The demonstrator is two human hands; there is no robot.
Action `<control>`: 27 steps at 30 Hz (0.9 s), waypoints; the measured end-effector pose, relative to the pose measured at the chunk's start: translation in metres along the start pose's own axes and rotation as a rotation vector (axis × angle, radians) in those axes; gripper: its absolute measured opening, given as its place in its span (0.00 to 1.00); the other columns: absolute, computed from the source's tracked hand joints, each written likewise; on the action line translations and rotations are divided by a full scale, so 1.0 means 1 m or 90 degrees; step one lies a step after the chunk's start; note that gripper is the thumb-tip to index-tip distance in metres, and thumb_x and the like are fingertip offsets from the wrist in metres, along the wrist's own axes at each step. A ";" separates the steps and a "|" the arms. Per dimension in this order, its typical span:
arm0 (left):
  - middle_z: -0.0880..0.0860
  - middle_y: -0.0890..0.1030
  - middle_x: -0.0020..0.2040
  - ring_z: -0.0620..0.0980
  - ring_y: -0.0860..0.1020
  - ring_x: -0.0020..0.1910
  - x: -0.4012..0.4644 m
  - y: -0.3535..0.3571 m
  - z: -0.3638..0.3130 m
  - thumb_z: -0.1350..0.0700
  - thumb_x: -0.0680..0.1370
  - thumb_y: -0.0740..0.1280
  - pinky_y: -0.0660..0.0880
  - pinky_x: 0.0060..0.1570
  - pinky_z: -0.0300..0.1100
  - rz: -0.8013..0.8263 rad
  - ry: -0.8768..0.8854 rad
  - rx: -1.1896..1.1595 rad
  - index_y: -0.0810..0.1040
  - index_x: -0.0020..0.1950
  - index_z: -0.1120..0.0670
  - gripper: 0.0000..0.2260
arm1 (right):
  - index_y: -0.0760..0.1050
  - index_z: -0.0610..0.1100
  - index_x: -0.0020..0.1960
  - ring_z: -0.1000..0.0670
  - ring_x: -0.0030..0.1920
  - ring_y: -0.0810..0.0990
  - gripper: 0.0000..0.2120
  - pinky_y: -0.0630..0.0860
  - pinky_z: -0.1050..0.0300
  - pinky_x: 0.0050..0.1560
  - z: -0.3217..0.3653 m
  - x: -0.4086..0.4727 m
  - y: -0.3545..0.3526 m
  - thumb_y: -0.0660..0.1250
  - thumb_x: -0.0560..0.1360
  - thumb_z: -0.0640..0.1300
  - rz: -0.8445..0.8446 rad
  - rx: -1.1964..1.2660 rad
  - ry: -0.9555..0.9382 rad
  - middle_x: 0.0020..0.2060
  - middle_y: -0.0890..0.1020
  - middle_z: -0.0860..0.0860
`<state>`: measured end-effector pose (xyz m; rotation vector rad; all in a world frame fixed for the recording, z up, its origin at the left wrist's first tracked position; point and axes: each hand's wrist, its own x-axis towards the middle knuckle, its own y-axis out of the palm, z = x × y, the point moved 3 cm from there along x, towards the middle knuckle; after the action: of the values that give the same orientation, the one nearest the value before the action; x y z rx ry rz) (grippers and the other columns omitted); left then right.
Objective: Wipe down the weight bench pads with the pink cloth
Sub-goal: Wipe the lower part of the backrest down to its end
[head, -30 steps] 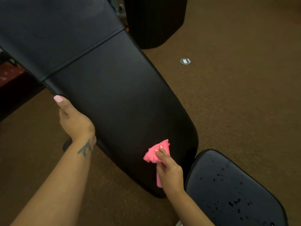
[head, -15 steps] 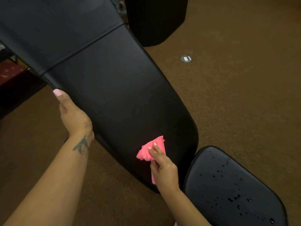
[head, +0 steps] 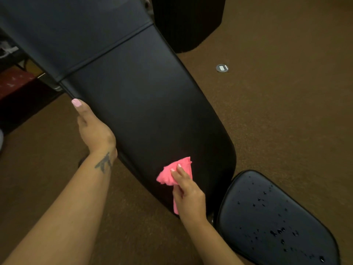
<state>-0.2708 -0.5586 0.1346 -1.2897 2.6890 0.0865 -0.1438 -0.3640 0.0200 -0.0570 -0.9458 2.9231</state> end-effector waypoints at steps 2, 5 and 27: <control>0.36 0.75 0.53 0.39 0.75 0.56 0.000 0.000 0.001 0.32 0.78 0.50 0.69 0.56 0.35 0.003 -0.001 0.001 0.72 0.66 0.46 0.26 | 0.72 0.54 0.64 0.59 0.63 0.70 0.26 0.63 0.64 0.65 -0.015 -0.007 0.000 0.70 0.71 0.35 0.009 -0.043 -0.028 0.64 0.68 0.63; 0.35 0.75 0.48 0.36 0.74 0.51 -0.001 0.001 -0.001 0.33 0.79 0.50 0.69 0.50 0.32 0.008 0.000 0.012 0.72 0.62 0.44 0.22 | 0.73 0.54 0.64 0.57 0.63 0.73 0.24 0.69 0.60 0.65 -0.028 -0.007 -0.008 0.69 0.72 0.36 0.003 -0.034 0.036 0.63 0.67 0.63; 0.39 0.66 0.66 0.39 0.64 0.66 -0.026 -0.022 0.055 0.35 0.80 0.48 0.61 0.64 0.35 0.178 -0.031 0.029 0.60 0.77 0.50 0.29 | 0.69 0.53 0.66 0.64 0.65 0.63 0.23 0.62 0.66 0.67 0.013 -0.004 0.008 0.66 0.74 0.36 -0.050 0.043 0.028 0.64 0.65 0.64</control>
<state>-0.2307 -0.5457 0.0852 -0.8809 2.7935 0.0871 -0.1411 -0.3783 0.0254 -0.0774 -0.8221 2.8669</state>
